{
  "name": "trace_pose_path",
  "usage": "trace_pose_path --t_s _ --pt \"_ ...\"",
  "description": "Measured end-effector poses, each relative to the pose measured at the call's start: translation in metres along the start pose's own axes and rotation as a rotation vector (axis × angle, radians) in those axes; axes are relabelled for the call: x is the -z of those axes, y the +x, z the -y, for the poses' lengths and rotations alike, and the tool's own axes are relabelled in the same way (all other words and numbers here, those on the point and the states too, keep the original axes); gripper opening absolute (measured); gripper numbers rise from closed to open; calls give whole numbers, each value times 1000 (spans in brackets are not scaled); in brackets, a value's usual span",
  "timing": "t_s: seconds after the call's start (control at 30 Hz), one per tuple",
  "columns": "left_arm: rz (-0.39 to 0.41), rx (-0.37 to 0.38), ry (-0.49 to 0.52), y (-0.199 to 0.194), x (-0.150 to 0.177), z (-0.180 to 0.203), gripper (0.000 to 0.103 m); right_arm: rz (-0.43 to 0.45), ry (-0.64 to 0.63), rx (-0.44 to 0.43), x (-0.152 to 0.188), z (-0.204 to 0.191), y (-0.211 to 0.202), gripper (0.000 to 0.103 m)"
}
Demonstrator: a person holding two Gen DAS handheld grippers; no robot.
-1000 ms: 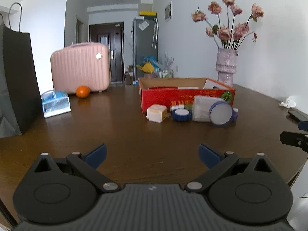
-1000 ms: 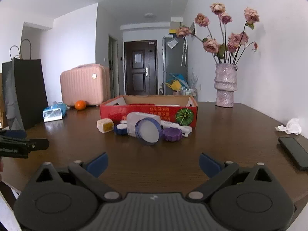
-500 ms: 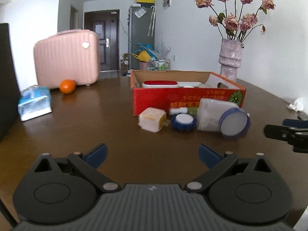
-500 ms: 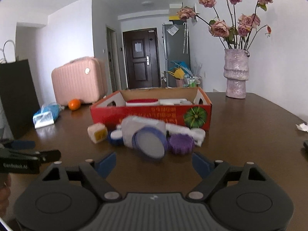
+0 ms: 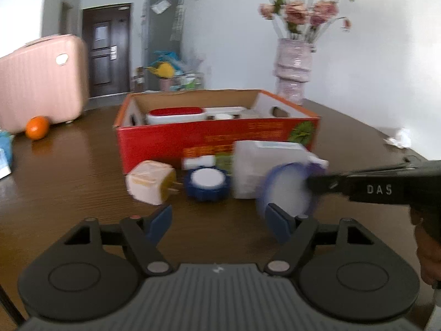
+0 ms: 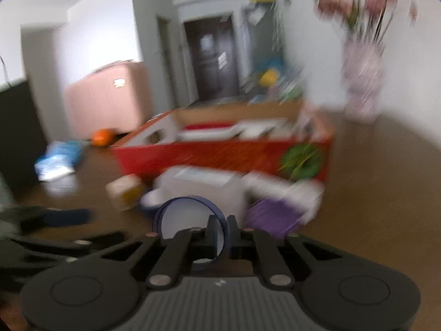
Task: Organize rigid objects
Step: 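Grasp the blue-rimmed white lid with the left tool while the right tool approaches the purple cap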
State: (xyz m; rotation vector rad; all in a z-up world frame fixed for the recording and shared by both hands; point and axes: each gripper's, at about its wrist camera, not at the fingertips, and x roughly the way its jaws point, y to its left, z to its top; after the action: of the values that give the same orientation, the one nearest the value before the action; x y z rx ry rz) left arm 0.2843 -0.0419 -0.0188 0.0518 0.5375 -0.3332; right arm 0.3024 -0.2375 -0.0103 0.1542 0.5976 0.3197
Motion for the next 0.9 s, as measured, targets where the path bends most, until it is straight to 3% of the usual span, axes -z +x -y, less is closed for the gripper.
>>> trace_pose_path --t_s 0.07,0.27,0.4,0.5,0.57,0.63,0.73,0.8,0.83,0.9 --pt "1 23 7 -5 2 3 77 -87 96 -103 0 7 3 5" --pt "1 27 -40 -20 8 -5 78 -137 82 -130 8 -9 9 13" --pt "11 62 -44 -24 12 -4 83 -106 14 -139 10 -25 8 16" --pt "-14 73 -9 -21 16 2 84 -35 -5 -72 7 -23 -4 19" --pt "-44 82 11 -14 17 7 87 -5 -27 3 7 -18 -11 27" --pt "-68 84 42 -5 17 15 88 12 -35 58 6 -12 -15 43" --pt "-90 85 72 4 16 25 87 24 -22 78 3 -6 -20 43" --pt "-95 74 85 9 15 29 78 41 -35 56 0 -10 -22 42" --pt "-100 60 95 12 15 30 67 43 -45 40 -1 -13 -22 42" --pt "-107 48 83 14 15 25 67 41 -72 -9 -5 -25 -15 42"
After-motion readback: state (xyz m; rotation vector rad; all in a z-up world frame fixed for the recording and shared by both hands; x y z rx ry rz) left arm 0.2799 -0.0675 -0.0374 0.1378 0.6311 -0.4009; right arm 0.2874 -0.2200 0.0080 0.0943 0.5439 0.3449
